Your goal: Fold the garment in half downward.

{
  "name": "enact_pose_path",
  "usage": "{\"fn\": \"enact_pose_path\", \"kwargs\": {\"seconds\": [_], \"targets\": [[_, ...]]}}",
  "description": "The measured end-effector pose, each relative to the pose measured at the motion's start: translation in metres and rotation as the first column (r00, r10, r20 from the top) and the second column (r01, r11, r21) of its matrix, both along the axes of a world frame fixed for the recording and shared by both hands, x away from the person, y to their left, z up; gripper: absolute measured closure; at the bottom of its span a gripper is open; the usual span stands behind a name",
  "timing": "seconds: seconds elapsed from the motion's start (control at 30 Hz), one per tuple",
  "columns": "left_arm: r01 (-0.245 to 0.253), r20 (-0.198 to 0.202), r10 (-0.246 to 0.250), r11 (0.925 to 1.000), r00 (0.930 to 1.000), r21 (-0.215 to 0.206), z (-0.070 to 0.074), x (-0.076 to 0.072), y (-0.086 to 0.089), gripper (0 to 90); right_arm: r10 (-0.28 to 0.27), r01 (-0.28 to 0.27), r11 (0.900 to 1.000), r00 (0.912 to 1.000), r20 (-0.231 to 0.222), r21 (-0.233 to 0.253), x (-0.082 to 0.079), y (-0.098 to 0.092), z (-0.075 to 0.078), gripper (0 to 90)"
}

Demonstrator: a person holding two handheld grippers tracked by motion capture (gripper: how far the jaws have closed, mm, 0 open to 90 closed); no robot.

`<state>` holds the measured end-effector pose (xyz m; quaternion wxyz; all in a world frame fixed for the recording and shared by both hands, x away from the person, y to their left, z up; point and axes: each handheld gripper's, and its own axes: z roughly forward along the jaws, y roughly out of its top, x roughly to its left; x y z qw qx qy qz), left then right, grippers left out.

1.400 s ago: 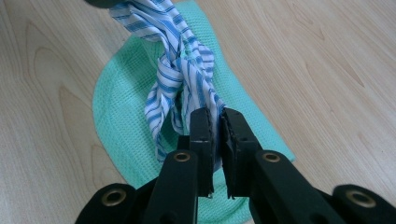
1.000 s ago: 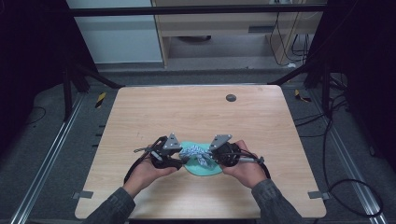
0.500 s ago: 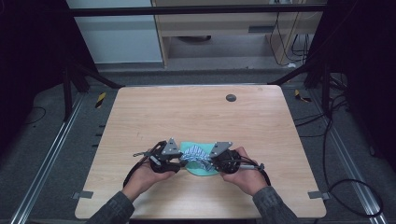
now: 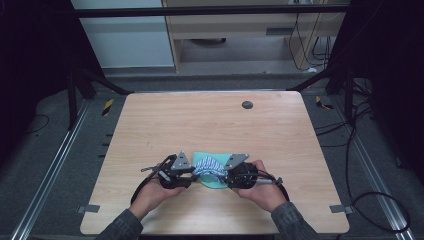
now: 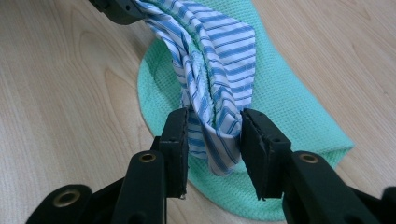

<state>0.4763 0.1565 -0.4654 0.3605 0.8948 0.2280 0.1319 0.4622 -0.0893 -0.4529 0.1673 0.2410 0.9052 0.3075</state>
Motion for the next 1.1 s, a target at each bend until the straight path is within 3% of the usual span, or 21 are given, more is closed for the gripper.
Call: {"fn": "enact_pose_path", "kwargs": {"seconds": [0.1, 0.3, 0.47, 0.67, 1.1], "targets": [[-0.002, 0.001, 0.002, 1.0, 1.0, -0.009, -0.001, -0.002, 0.002, 65.7, 0.004, -0.004, 1.0, 1.0, -0.002, 0.009, -0.003, 0.0, -0.001, 63.5], [0.008, 0.002, -0.008, 1.0, 1.0, 0.002, -0.007, -0.005, 0.004, 72.0, 0.02, -0.02, 1.0, 0.9998, -0.005, 0.012, -0.007, -0.001, -0.004, 77.7], [0.009, 0.004, -0.009, 0.9998, 0.9999, 0.017, -0.011, -0.007, 0.004, 76.6, 0.029, -0.028, 1.0, 0.9994, -0.019, 0.011, -0.008, -0.001, -0.008, 84.4], [0.031, -0.012, -0.03, 0.9985, 0.9995, 0.046, -0.014, -0.009, 0.005, 84.4, 0.053, -0.053, 0.999, 0.9979, -0.037, 0.002, -0.012, 0.001, -0.015, 86.2], [0.05, -0.046, -0.046, 0.9962, 0.9978, 0.072, -0.017, -0.011, 0.01, 88.0, 0.085, -0.087, 0.995, 0.9944, -0.064, -0.038, -0.015, 0.005, -0.023, 87.1]]}}
